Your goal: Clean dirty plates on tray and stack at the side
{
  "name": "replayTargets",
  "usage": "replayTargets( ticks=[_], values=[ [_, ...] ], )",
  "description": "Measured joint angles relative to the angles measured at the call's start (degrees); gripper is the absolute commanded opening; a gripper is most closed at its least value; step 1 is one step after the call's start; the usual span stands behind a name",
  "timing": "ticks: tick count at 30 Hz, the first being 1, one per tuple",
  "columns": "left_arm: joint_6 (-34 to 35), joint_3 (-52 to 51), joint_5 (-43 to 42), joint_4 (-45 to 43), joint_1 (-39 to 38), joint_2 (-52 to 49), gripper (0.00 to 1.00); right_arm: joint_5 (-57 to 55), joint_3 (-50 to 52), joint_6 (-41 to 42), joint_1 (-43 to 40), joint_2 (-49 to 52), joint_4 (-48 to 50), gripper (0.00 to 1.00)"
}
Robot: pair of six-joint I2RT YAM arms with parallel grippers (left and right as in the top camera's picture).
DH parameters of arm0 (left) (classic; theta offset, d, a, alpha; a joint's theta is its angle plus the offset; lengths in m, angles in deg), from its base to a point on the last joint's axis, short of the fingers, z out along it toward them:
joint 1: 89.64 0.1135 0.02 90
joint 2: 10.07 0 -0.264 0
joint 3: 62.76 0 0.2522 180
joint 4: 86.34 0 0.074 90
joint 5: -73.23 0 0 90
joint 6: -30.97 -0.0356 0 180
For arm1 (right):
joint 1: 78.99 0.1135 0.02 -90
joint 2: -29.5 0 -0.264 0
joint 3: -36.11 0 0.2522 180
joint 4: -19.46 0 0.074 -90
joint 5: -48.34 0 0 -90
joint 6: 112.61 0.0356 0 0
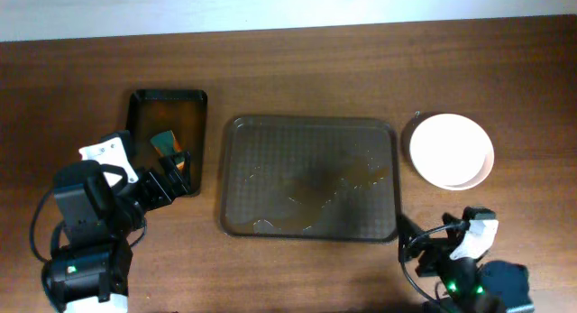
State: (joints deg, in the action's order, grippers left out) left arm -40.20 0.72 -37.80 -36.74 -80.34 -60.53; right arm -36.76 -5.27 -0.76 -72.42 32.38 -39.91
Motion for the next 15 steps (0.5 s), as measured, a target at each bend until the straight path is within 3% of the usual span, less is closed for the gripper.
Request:
replayTargets(
  ticks=[6, 15],
  values=[
    [0.0, 0.0, 0.0, 0.0, 0.0, 0.0, 1.0, -0.2, 12.9, -1.3, -4.3, -2.0, 24.8, 0.98],
    [0.0, 0.0, 0.0, 0.0, 0.0, 0.0, 1.0, -0.3, 26.6, -4.3, -4.3, -2.1, 43.8, 0.99]
  ],
)
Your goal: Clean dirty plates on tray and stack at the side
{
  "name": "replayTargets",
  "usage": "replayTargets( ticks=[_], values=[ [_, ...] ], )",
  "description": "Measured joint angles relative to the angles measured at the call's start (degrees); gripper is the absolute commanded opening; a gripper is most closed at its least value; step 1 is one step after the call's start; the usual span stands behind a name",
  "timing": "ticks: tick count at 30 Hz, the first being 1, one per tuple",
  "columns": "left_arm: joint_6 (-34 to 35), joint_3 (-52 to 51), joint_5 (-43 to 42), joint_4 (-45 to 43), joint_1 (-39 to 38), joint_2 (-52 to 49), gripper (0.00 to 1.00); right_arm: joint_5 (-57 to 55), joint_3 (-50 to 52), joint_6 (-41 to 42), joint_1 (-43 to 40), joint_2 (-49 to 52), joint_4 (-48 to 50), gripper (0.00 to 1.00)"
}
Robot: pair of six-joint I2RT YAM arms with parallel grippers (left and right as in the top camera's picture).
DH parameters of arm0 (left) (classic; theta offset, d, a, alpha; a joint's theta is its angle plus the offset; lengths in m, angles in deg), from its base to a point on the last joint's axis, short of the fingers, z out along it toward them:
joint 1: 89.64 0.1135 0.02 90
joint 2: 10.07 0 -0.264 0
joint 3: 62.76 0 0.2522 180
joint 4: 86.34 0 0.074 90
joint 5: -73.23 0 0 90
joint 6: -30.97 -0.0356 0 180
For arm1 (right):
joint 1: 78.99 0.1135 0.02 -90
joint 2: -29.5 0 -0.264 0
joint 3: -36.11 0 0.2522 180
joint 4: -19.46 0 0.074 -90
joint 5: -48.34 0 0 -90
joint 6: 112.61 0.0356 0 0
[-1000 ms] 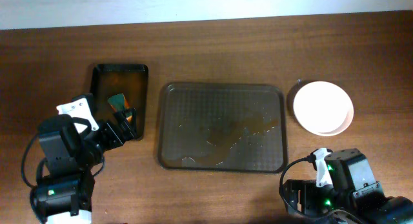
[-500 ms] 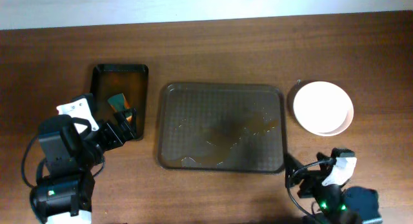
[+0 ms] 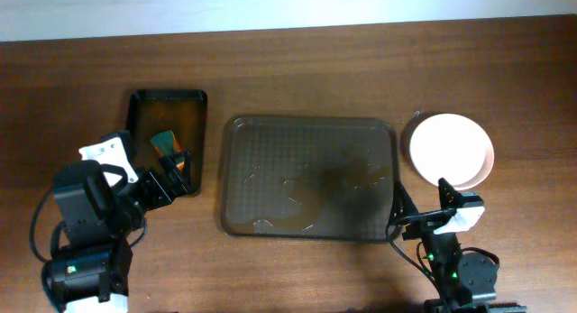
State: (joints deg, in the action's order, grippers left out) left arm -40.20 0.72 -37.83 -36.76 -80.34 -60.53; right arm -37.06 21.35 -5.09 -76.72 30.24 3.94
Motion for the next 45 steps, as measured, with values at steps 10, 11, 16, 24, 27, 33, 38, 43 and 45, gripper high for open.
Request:
replayTargets(
  ticks=[10, 11, 16, 24, 27, 33, 38, 43, 45],
  values=[
    [0.0, 0.0, 0.0, 0.0, 0.0, 0.0, 1.0, -2.4, 0.4, -14.2, 0.0, 0.0, -2.3, 0.98],
    [0.0, 0.0, 0.0, 0.0, 0.0, 0.0, 1.0, -2.4, 0.4, -14.9, 0.0, 0.0, -2.3, 0.98],
    [0.0, 0.0, 0.0, 0.0, 0.0, 0.0, 1.0, -2.4, 0.4, -16.5, 0.0, 0.0, -2.3, 0.98],
    [0.0, 0.0, 0.0, 0.0, 0.0, 0.0, 1.0, -2.4, 0.4, -16.7, 0.0, 0.0, -2.3, 0.98],
    [0.0, 0.0, 0.0, 0.0, 0.0, 0.0, 1.0, -2.4, 0.4, -16.7, 0.0, 0.0, -2.3, 0.98],
    [0.0, 0.0, 0.7, 4.3, 0.0, 0.1, 1.0, -2.4, 0.4, -16.7, 0.0, 0.0, -2.3, 0.98],
    [-3.3, -4.5, 3.5, 10.9, 0.0, 5.2, 0.99, -2.4, 0.4, -16.9, 0.0, 0.0, -2.3, 0.98],
    [-15.0, -26.5, -6.4, -16.0, 0.0, 16.2, 1.0, -2.4, 0.4, -17.2, 0.0, 0.0, -2.3, 0.98],
    [-17.3, -36.1, -11.2, -28.3, -0.2, 22.0, 1.0, -2.4, 0.4, -17.2, 0.0, 0.0, -2.3, 0.98]
  ],
)
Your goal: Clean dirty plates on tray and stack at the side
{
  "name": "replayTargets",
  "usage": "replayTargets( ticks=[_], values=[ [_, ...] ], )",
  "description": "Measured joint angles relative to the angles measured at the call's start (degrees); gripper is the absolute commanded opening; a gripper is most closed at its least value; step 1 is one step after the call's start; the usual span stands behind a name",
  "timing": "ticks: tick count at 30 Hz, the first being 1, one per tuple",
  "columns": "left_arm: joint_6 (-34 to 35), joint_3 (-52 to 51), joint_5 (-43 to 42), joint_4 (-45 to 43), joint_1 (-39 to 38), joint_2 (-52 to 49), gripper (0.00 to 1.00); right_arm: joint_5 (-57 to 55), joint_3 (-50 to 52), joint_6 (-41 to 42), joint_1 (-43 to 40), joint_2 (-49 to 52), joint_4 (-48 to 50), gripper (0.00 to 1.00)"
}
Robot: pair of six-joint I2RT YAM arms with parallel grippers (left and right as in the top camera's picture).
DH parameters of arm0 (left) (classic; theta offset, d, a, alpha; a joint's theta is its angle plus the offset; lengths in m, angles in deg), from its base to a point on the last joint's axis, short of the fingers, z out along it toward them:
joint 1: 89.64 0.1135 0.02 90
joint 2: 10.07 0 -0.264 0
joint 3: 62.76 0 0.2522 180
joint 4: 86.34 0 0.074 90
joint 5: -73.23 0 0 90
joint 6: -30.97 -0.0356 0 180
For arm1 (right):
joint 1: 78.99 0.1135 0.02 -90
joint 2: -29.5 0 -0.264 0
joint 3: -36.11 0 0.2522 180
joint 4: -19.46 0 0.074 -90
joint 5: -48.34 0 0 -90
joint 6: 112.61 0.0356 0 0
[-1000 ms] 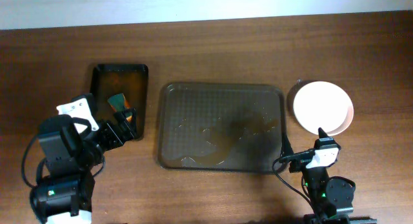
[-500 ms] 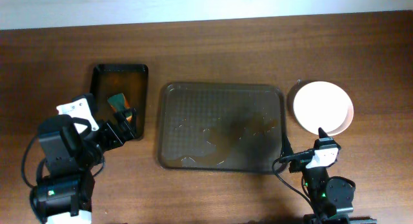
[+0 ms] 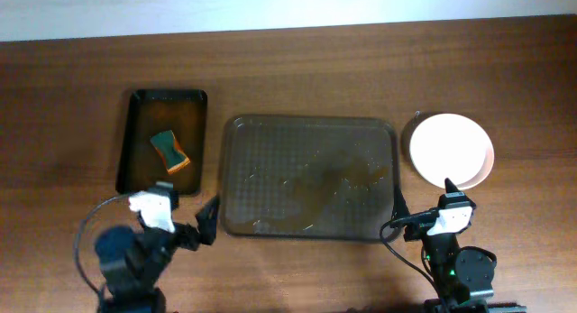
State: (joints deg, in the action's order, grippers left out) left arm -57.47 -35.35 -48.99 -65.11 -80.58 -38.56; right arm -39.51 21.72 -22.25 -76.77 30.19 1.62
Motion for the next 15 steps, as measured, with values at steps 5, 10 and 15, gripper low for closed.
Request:
replayTargets(
  ticks=[5, 10, 15],
  values=[
    [1.8, -12.6, -0.1, -16.8, -3.3, 9.1, 1.0, 0.0, 0.0, -0.1, 0.0, 0.0, 0.0, 0.98],
    [8.0, -12.7, 11.5, -16.9, -7.5, 11.4, 1.0, 0.0, 0.0, -0.2, 0.0, 0.0, 0.0, 0.98],
    [9.7, -12.9, 23.7, -3.6, -12.1, 18.7, 1.0, 0.0, 0.0, -0.2, 0.0, 0.0, 0.0, 0.98]
  ],
)
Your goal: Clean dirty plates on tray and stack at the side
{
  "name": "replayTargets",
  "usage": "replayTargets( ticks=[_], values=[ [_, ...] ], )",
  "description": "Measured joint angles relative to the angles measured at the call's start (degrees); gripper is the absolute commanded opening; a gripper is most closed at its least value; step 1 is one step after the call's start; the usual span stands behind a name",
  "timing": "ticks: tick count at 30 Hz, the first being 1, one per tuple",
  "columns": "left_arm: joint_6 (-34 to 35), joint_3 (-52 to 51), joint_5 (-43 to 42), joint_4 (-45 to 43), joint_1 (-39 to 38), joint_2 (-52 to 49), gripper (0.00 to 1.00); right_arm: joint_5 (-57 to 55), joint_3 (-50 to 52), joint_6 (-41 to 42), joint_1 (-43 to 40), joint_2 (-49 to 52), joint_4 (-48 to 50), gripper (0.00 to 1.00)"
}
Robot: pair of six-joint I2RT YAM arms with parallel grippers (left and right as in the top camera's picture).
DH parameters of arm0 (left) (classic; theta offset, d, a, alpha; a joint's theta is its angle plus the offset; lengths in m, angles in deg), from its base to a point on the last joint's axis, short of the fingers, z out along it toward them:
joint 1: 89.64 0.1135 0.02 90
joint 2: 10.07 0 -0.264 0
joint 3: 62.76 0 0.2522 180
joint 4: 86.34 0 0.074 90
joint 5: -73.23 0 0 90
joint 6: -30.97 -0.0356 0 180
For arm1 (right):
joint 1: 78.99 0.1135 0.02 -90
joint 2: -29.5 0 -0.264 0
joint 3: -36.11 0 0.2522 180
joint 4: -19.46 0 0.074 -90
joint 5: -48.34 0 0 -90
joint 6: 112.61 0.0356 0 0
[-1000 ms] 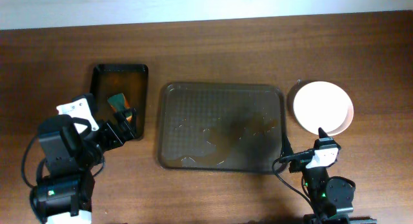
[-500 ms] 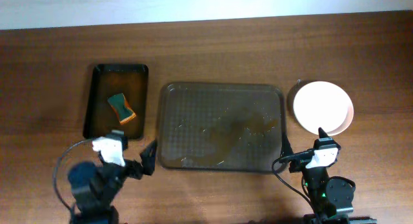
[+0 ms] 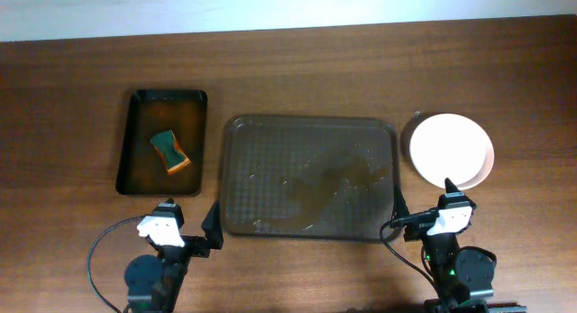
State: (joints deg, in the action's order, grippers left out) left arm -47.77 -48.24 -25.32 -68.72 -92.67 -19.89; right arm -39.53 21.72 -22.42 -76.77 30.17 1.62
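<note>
The dark tray [image 3: 261, 137] lies mid-table, holding only puddles and streaks of liquid. White plates [image 3: 451, 151] sit stacked on the table just right of it. A green and orange sponge [image 3: 170, 151] lies loose in the small black tray [image 3: 135, 173] on the left. My left gripper [image 3: 213, 225] is pulled back at the big tray's near left corner, fingers apart and holding nothing. My right gripper [image 3: 397, 210] rests at the near right corner, showing as one thin closed line with nothing in it.
Both arm bases and their cables sit at the near table edge, the left [image 3: 151, 275] and the right [image 3: 458, 270]. Bare wooden table [image 3: 361, 60] surrounds the trays.
The left arm has drawn a little further back toward the near edge and to the right. Right arm, plates, sponge and trays are unchanged.
My left gripper was over the sponge in the small black tray while the right arm sat folded low at the near right. The right gripper then stood at the tray's near right corner. Later the sponge lay free and the left arm was back at the near edge.
</note>
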Motion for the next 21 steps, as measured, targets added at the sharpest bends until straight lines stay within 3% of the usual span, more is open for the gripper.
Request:
replayTargets(
  ticks=[7, 16, 21],
  values=[
    [-3.0, 0.0, 4.1, 0.4, -0.5, 8.9, 0.99, 0.0, 0.0, 0.0, 0.0, 0.0, 0.0, 0.98],
    [-10.9, 0.0, 5.9, 0.7, -0.5, 9.0, 1.0, 0.0, 0.0, 0.0, 0.0, 0.0, 0.0, 0.98],
    [-11.8, 0.0, 6.1, 0.7, -0.5, 9.0, 1.0, 0.0, 0.0, 0.0, 0.0, 0.0, 0.0, 0.98]
  ],
)
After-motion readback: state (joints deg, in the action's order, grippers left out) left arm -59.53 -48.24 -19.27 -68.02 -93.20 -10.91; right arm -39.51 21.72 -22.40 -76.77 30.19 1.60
